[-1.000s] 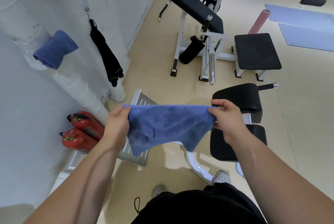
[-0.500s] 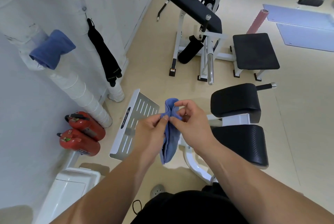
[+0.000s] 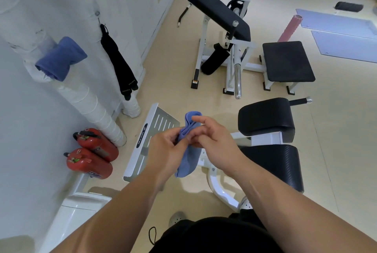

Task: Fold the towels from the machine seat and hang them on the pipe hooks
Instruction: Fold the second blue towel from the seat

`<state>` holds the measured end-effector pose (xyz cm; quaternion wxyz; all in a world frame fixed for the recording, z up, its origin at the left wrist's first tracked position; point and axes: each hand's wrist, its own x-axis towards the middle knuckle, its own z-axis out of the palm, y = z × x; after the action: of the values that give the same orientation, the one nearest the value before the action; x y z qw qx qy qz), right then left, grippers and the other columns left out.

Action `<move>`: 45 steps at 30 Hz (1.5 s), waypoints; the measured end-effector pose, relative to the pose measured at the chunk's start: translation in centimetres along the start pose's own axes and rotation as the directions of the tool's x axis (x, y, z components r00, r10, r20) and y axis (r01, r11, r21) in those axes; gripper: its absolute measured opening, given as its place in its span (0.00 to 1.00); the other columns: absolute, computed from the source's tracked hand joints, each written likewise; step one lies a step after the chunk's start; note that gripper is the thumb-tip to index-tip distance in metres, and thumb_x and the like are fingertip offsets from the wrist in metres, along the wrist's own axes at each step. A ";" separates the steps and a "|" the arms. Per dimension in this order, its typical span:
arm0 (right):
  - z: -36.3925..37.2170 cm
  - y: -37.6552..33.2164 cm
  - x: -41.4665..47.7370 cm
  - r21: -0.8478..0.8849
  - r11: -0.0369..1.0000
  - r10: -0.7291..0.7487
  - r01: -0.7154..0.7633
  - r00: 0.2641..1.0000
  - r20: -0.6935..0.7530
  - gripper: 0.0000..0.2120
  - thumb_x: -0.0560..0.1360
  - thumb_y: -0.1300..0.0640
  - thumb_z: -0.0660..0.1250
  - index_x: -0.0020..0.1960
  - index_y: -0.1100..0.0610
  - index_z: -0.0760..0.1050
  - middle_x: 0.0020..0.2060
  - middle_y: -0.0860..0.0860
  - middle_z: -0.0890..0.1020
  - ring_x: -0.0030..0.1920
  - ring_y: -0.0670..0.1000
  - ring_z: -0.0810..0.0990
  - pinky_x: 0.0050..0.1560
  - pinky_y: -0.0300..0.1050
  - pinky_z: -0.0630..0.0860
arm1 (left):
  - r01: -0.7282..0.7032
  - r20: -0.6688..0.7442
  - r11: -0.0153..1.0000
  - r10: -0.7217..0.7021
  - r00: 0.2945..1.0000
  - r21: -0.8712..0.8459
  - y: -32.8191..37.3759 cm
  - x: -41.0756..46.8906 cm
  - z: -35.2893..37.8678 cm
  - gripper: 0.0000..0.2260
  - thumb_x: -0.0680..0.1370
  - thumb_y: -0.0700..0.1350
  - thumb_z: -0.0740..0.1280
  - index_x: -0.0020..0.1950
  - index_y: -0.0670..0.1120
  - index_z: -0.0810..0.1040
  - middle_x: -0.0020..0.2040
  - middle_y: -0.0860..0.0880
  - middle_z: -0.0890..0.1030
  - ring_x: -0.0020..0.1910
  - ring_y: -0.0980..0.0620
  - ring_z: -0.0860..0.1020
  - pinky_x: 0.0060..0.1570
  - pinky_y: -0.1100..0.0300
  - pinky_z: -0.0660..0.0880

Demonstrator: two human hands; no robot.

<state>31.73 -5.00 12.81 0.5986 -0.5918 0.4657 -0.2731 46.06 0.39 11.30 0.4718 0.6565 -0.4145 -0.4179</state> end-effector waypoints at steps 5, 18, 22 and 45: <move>-1.7 0.7 1.0 -0.559 0.798 -0.247 0.224 0.968 0.035 0.19 0.71 0.59 0.71 0.60 0.46 0.79 0.52 0.45 0.71 0.53 0.42 0.73 0.56 0.34 0.71 | -0.008 0.029 1.000 0.008 1.000 0.022 -0.2 1.0 -1.2 0.10 0.81 0.38 0.67 0.49 0.52 0.85 0.40 0.55 0.85 0.42 0.52 0.83 0.44 0.52 0.79; -6.7 -2.7 2.1 -0.619 0.775 -0.015 0.127 0.983 0.183 0.09 0.78 0.51 0.70 0.41 0.51 0.74 0.39 0.51 0.79 0.34 0.48 0.72 0.38 0.49 0.75 | 0.026 0.121 0.997 -0.017 0.993 -0.072 1.1 1.4 -5.3 0.09 0.82 0.32 0.62 0.53 0.36 0.82 0.32 0.58 0.82 0.29 0.64 0.76 0.32 0.72 0.70; -5.9 -3.9 1.2 -0.440 0.883 -0.104 0.162 0.983 0.152 0.09 0.80 0.56 0.68 0.44 0.57 0.72 0.34 0.53 0.74 0.33 0.47 0.67 0.34 0.43 0.67 | 0.091 0.204 0.986 -0.061 0.977 -0.138 1.8 1.4 -5.4 0.15 0.80 0.27 0.62 0.61 0.41 0.79 0.39 0.50 0.85 0.33 0.60 0.79 0.33 0.70 0.72; -6.1 0.6 -0.3 0.136 0.991 -0.039 0.017 0.987 0.154 0.53 0.76 0.68 0.71 0.79 0.35 0.37 0.48 0.63 0.85 0.56 0.59 0.84 0.60 0.51 0.79 | 0.001 0.440 0.982 -0.084 0.894 0.187 9.0 5.4 -3.1 0.26 0.66 0.36 0.58 0.53 0.55 0.87 0.59 0.50 0.85 0.59 0.42 0.82 0.59 0.44 0.77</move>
<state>26.09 -7.43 13.14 0.6678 -0.5763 0.3895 -0.2650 49.23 -5.74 19.82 0.2931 0.5925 -0.5334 -0.5278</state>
